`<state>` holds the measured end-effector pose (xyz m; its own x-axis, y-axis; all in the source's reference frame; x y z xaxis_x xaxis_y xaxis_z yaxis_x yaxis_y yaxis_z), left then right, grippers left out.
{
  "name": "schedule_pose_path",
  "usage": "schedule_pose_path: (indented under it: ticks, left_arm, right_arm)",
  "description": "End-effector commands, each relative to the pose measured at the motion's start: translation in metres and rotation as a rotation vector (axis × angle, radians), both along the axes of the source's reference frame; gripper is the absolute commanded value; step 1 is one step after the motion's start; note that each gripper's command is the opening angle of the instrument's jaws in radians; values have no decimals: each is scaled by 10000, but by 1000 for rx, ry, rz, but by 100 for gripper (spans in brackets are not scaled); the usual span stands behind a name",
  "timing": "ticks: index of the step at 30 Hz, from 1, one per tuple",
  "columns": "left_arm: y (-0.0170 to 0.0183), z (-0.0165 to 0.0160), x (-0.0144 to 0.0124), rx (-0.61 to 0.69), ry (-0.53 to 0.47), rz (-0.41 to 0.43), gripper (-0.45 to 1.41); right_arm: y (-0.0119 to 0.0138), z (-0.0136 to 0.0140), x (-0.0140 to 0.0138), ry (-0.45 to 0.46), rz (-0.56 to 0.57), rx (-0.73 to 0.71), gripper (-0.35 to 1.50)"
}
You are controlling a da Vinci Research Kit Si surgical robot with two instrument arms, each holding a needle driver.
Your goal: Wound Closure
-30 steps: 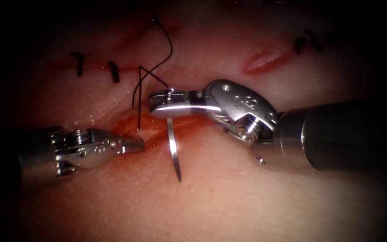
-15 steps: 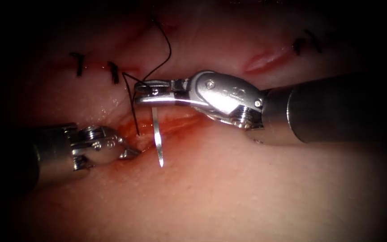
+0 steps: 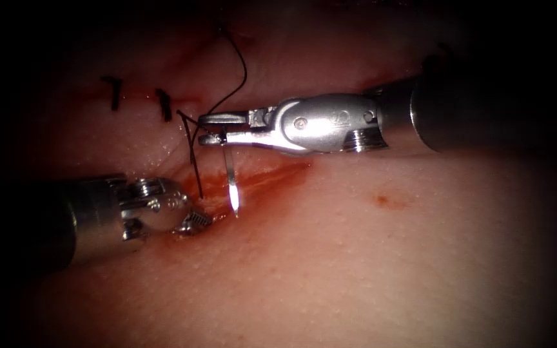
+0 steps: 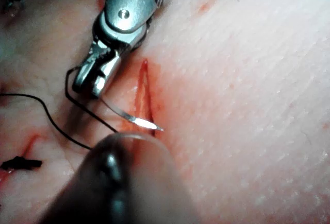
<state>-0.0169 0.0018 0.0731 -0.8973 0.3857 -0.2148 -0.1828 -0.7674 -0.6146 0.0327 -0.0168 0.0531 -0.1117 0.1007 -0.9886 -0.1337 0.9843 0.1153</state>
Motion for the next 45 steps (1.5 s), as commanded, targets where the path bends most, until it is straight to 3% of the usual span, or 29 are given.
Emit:
schedule_pose_path:
  ticks: [1,7,22,28,29,31,38,41,45]
  left_arm:
    - [4,5,-4,1,-2,0,41]
    - [10,0,1,-3,3,1,51]
    - [13,-5,6,-11,2,5,32]
    - [14,-8,11,-22,-2,-1,24]
    - [15,-11,13,-39,-5,-11,10]
    - [16,-15,13,-61,-11,-28,5]
    - [18,-48,12,-117,-33,-76,10]
    - [14,-57,13,-138,-43,-91,4]
    - [-11,-73,13,-186,-88,-110,2]
  right_arm:
    - [3,7,14,4,5,-8,-35]
    - [-4,10,30,11,18,-27,-35]
    - [-10,24,40,23,55,-89,-35]
    - [-25,25,46,31,70,-102,-35]
    - [-28,26,44,33,70,-108,-35]
    - [-30,29,41,27,69,-94,-35]
    - [-36,34,35,11,61,-50,-35]
    - [-35,34,35,9,59,-39,-35]
    - [-33,30,33,5,30,-1,-35]
